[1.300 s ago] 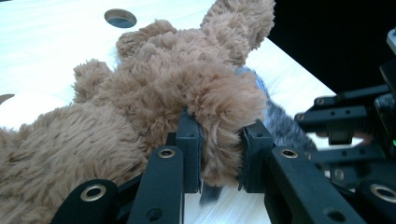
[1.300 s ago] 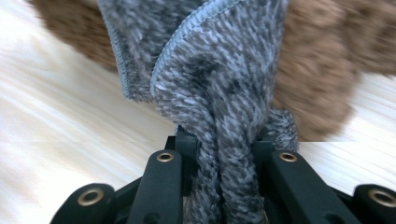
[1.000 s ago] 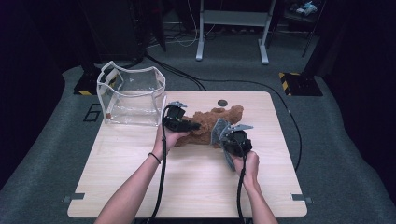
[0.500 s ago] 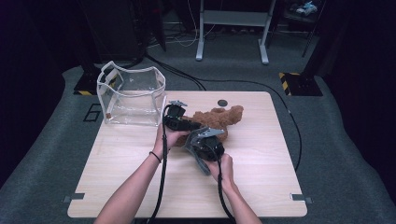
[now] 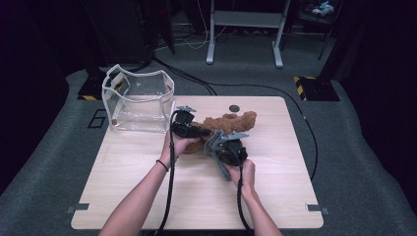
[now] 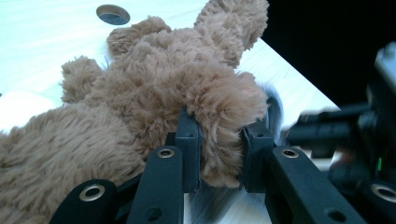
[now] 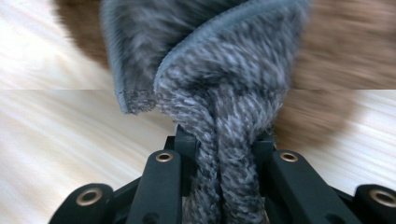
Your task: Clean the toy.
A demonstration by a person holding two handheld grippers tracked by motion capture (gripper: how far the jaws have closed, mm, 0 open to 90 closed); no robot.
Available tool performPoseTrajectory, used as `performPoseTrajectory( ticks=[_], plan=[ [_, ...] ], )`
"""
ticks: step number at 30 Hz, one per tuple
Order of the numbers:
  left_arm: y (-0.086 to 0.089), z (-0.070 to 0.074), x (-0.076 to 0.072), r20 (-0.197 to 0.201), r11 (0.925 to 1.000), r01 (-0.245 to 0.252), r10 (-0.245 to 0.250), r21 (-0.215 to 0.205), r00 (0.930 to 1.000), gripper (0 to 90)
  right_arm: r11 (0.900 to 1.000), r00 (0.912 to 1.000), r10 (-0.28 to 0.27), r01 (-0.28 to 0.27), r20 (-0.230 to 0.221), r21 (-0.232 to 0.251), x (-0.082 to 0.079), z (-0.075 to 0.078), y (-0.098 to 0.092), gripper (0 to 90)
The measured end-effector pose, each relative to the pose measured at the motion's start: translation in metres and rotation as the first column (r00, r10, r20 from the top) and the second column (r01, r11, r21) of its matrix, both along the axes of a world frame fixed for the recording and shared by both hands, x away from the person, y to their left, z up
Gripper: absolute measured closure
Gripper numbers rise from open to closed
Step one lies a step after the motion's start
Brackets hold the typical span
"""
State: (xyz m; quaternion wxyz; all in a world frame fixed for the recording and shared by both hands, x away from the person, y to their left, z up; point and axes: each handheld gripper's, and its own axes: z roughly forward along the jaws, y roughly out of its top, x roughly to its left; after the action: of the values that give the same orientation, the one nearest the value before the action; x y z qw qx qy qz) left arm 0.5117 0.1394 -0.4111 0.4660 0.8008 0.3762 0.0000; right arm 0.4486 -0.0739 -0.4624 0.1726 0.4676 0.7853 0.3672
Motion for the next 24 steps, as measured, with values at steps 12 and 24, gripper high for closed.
performPoseTrajectory(
  ticks=[12,24],
  plan=[
    [-0.006,0.0,0.001,0.012,0.9994,0.032,-0.032,0.012,0.9994,73.5,0.988,0.9885,-0.151,0.151,0.006,-0.001,0.001,0.007,-0.066,73.3],
    [-0.009,0.0,0.002,0.004,0.9997,0.023,-0.023,0.011,0.9997,73.4,0.998,0.9977,-0.064,0.065,0.021,-0.026,0.018,0.023,-0.03,73.1]
  ],
)
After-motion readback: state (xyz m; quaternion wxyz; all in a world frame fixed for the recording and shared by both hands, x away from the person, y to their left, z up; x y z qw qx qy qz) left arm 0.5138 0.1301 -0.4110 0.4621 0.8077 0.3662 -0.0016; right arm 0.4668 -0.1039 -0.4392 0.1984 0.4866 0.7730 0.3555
